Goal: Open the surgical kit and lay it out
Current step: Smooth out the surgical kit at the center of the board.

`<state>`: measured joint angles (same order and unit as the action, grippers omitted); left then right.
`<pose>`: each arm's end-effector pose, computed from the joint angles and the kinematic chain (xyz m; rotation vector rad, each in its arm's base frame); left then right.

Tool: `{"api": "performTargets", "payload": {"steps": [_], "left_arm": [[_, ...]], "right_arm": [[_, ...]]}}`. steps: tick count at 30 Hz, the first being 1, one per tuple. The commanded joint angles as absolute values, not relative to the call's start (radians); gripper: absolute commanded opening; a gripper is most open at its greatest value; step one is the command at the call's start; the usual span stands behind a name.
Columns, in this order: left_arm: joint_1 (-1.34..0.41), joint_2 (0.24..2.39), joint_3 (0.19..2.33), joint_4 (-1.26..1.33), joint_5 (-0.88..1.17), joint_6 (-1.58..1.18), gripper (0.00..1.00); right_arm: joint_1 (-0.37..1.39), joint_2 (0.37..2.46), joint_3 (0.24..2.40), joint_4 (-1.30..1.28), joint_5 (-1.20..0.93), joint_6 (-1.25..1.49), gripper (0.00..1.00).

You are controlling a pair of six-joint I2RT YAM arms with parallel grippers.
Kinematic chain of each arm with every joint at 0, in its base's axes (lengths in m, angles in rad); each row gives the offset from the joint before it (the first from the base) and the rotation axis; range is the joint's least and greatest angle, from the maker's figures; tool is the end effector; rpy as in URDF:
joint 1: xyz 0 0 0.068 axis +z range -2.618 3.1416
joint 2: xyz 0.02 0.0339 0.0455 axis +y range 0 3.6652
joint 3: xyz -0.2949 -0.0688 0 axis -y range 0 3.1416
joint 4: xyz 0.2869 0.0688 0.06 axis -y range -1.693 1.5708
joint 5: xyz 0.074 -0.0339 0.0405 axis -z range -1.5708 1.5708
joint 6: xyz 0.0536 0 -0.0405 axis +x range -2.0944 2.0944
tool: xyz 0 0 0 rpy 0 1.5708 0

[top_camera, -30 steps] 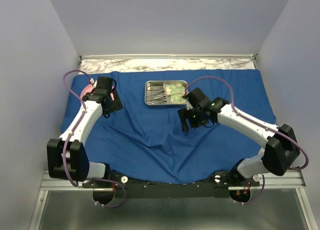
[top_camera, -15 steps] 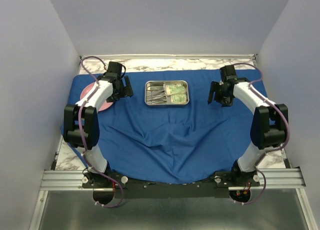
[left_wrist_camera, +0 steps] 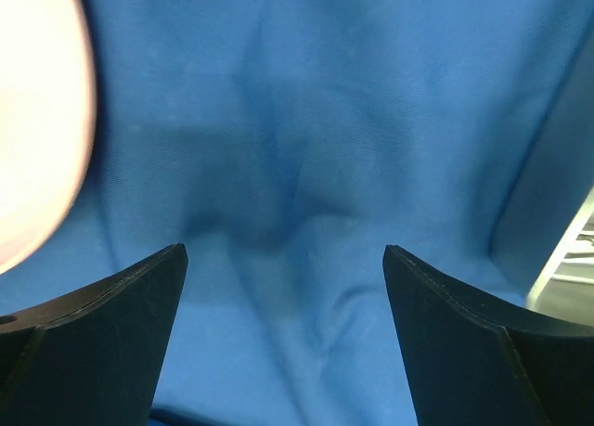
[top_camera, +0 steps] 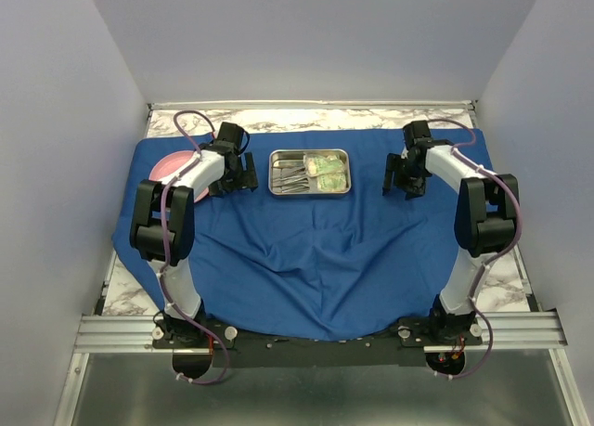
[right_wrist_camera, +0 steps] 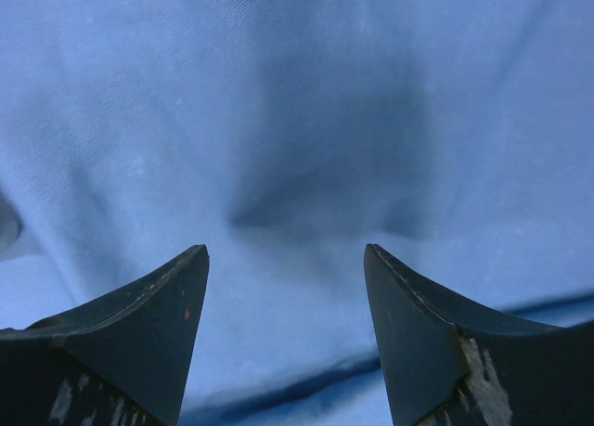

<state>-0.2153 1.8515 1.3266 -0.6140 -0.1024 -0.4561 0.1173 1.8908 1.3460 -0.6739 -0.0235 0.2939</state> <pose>0.4245 -0.0872 0.1894 -0.3544 2.6769 -0.0645 0.4301 0.0520 0.1763 0.2410 2.7882 0.1338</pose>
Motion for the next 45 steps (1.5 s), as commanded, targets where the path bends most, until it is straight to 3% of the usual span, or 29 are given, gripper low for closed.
{"api": "performTargets", "payload": {"steps": [1, 4, 9, 15, 18, 19, 20, 25, 31, 45], "left_arm": [[-0.222, 1.917, 1.322, -0.615, -0.140, -0.449, 0.92], [-0.222, 1.945, 1.318, -0.618, -0.143, -0.449, 0.88], [-0.224, 1.983, 1.312, -0.627, -0.140, -0.452, 0.77], [-0.224, 2.011, 1.316, -0.633, -0.132, -0.453, 0.52], [-0.224, 2.031, 1.336, -0.646, -0.138, -0.449, 0.38], [-0.224, 2.042, 1.353, -0.647, -0.140, -0.449, 0.28], [-0.224, 2.048, 1.365, -0.649, -0.140, -0.448, 0.26], [-0.222, 2.109, 1.462, -0.690, -0.140, -0.448, 0.00], [-0.209, 2.192, 1.607, -0.748, -0.141, -0.449, 0.00], [-0.143, 2.454, 2.084, -0.845, -0.135, -0.457, 0.00]], "right_arm": [[0.135, 1.969, 1.391, -0.709, -0.049, 0.275, 0.74], [0.147, 2.000, 1.425, -0.744, -0.043, 0.273, 0.70], [0.170, 2.054, 1.488, -0.804, -0.026, 0.262, 0.52], [0.178, 2.083, 1.537, -0.838, -0.017, 0.262, 0.31], [0.178, 2.088, 1.549, -0.839, -0.014, 0.264, 0.14], [0.176, 2.092, 1.552, -0.839, -0.011, 0.262, 0.10], [0.178, 2.097, 1.557, -0.841, -0.008, 0.264, 0.04], [0.176, 2.121, 1.614, -0.854, -0.006, 0.250, 0.01], [0.172, 2.183, 1.713, -0.870, 0.026, 0.232, 0.01], [0.106, 2.419, 2.169, -0.896, 0.020, 0.153, 0.01]]}}
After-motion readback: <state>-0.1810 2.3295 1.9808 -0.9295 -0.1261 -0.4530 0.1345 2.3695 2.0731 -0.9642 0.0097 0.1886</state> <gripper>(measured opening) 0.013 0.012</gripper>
